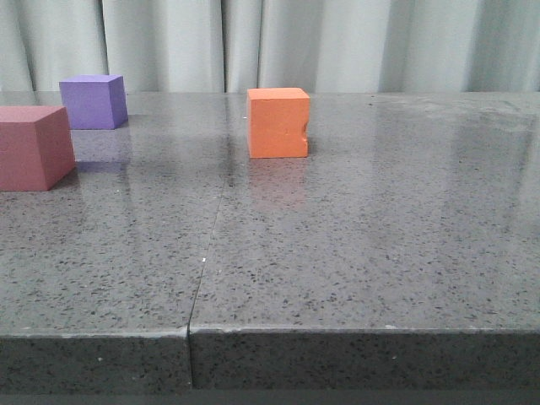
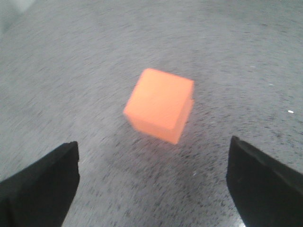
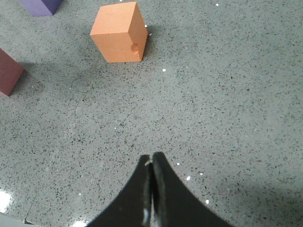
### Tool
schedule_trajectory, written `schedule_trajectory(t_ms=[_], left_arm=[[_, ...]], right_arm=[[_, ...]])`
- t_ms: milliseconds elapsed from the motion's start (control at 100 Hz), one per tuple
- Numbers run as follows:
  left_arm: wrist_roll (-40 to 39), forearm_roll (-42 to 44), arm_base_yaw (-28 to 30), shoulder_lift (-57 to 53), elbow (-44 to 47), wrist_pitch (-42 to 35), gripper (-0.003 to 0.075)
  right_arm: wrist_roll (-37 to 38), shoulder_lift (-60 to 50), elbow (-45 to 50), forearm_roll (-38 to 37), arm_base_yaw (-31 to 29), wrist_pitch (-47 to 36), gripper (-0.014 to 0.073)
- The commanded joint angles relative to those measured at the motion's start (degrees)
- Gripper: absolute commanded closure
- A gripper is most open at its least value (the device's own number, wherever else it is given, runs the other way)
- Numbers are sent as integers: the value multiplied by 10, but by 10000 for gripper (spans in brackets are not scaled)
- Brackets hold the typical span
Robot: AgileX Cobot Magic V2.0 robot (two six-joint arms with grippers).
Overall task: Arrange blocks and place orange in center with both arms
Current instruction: 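Lower the left gripper onto the orange cube and close on it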
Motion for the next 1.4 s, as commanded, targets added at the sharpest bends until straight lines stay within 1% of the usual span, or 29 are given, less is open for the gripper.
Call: schedule_trajectory(t_ms=[0,100,250,360,520,680,880,1300,1390], left_arm=[[34,-36,-15,6,-47,1,111],[34,-36,-27,38,-74,-3,111],[34,-31,-44,78,-101,-42,111],[34,-30,-56,106,-117,-40,111],[34,-28,-69,134,-119,-51,111],[34,-26,-69,161,-119,-58,111],[34,-20,-69,178,-119,-102,111],[33,-18,-69,193,-117,-100,111],[33,-18,-69,197,-117,-89,113]], right_arm=[[-5,-3,-15,-3,-2,-35,651],[-5,-3,-15,-3,-2,-35,651],[-5,-3,-15,-3,-2,-35,651],[-5,-3,-15,-3,-2,-35,651],[-5,-3,-15,-3,-2,-35,651],[-5,-3,-15,-3,-2,-35,651],[-5,-3,-15,-3,-2,-35,651],[-5,-3,-15,-3,-2,-35,651],[-5,-3,-15,-3,-2,-35,651]])
